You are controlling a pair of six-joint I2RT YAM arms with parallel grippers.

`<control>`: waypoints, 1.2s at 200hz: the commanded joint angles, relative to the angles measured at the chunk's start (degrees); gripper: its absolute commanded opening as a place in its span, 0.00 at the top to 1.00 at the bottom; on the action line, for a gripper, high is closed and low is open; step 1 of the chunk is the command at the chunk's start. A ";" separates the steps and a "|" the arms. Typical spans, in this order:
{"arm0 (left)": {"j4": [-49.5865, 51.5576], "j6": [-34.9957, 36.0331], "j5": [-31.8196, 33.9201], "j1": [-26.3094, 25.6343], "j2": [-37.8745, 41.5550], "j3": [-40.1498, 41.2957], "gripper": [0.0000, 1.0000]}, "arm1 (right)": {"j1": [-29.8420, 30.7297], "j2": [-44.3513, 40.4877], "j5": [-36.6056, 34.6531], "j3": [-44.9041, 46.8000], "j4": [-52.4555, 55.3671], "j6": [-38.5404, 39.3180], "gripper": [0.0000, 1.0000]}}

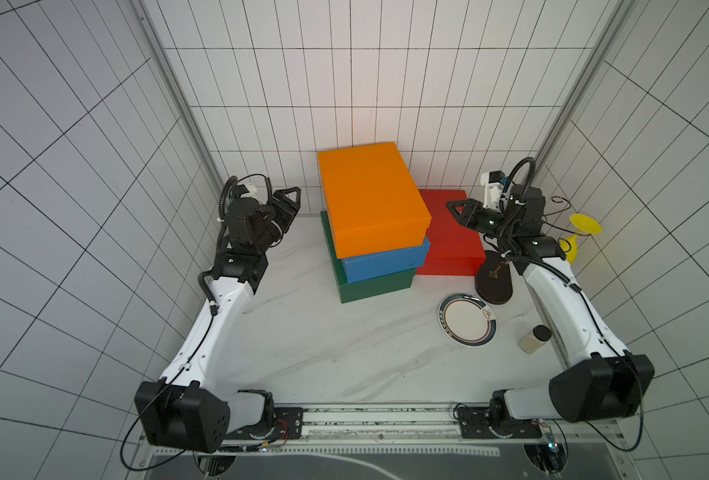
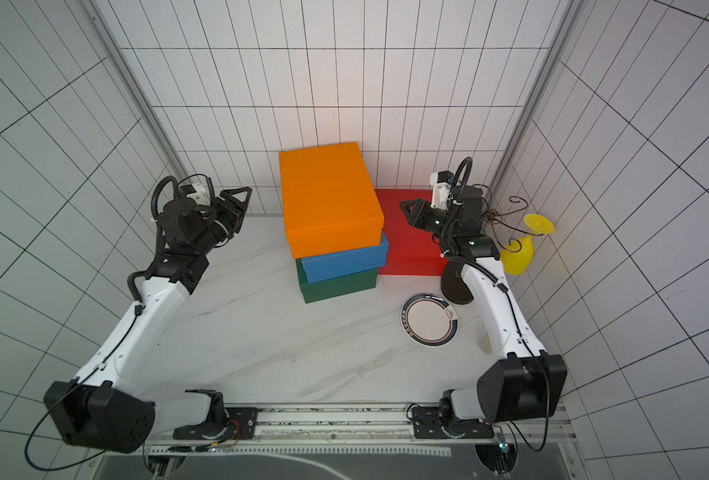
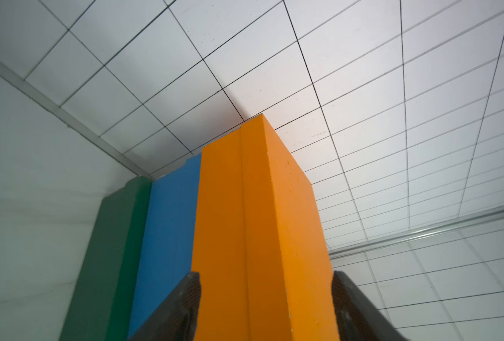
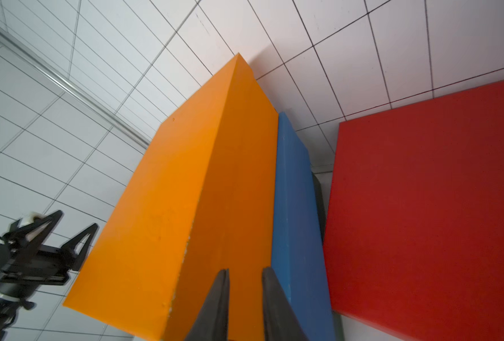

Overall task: Stack the shoeboxes
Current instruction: Place the shoebox at the shoebox, then adjust the shoeboxes at the center of the board.

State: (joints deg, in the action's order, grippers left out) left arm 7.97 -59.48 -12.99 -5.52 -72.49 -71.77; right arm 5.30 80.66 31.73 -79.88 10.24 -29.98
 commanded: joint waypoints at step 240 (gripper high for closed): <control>-6.46 3.83 -13.97 6.23 -15.15 17.72 0.80 | 12.73 12.52 -16.86 11.82 -1.40 7.09 1.00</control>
State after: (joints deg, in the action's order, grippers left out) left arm 3.57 -56.62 -26.28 0.40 -86.35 -53.30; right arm 17.02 91.88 15.25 -71.50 10.72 -23.66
